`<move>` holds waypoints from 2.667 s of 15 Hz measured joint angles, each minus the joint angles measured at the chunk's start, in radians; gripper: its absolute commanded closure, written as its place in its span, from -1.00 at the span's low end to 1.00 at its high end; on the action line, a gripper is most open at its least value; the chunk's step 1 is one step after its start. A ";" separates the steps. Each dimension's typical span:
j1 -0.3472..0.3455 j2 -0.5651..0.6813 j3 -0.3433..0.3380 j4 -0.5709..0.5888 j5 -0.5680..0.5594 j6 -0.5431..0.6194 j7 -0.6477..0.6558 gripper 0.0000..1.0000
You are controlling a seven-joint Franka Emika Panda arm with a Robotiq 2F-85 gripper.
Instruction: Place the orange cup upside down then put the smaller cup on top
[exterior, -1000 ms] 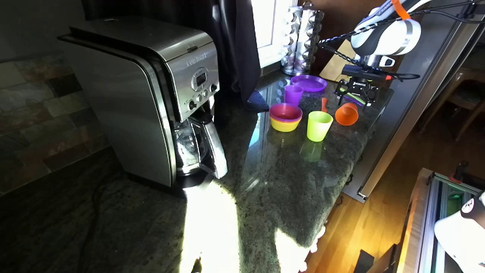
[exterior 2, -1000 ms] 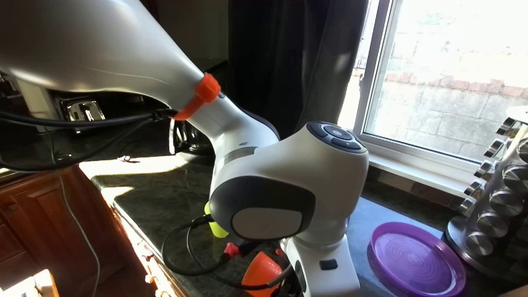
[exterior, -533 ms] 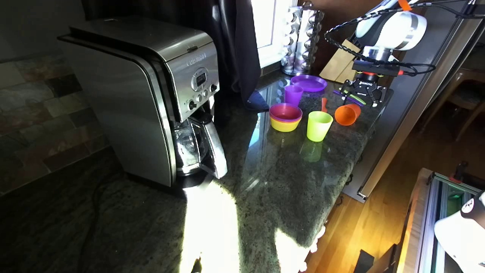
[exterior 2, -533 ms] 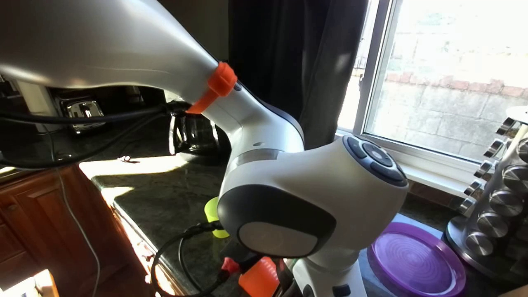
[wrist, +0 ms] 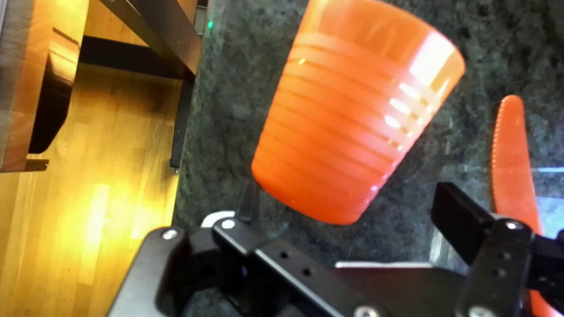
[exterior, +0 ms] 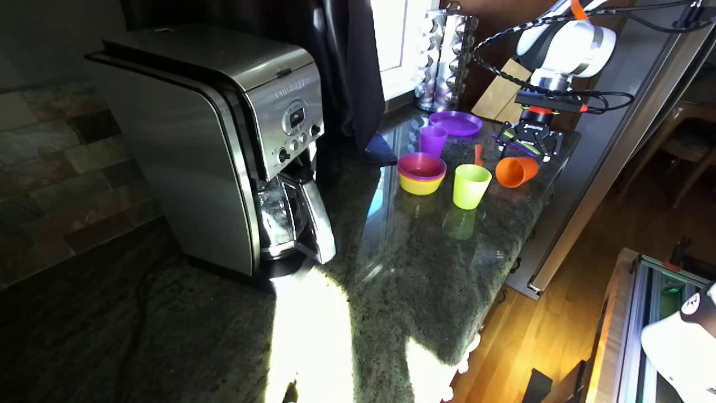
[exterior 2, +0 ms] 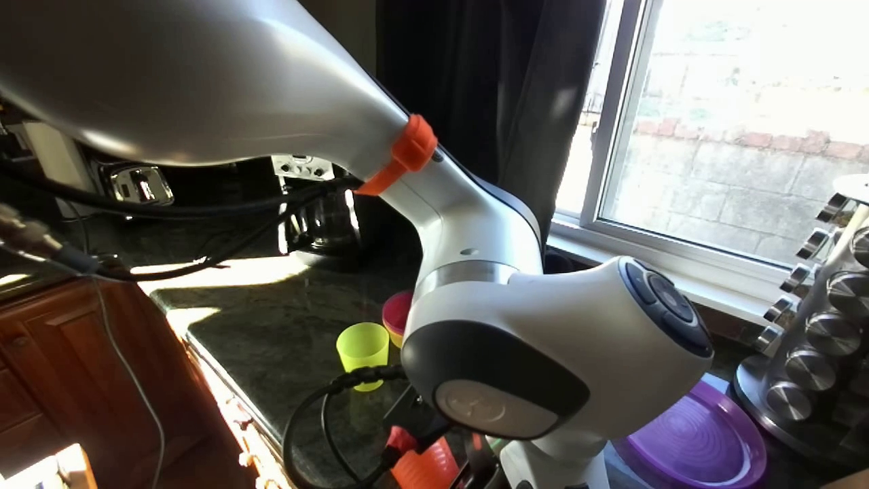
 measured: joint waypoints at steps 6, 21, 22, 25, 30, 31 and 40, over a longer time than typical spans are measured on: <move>-0.010 0.069 0.004 0.056 0.124 -0.062 0.003 -1.00; -0.061 0.077 -0.015 0.084 0.327 -0.186 0.128 -1.00; -0.061 0.077 -0.015 0.083 0.337 -0.186 0.139 -1.00; -0.061 0.077 -0.015 0.082 0.358 -0.186 0.166 -1.00; -0.061 0.077 -0.016 0.081 0.354 -0.188 0.172 -0.48; -0.060 0.077 -0.016 0.081 0.353 -0.188 0.172 -0.36; -0.060 0.077 -0.020 0.088 0.352 -0.188 0.172 -0.32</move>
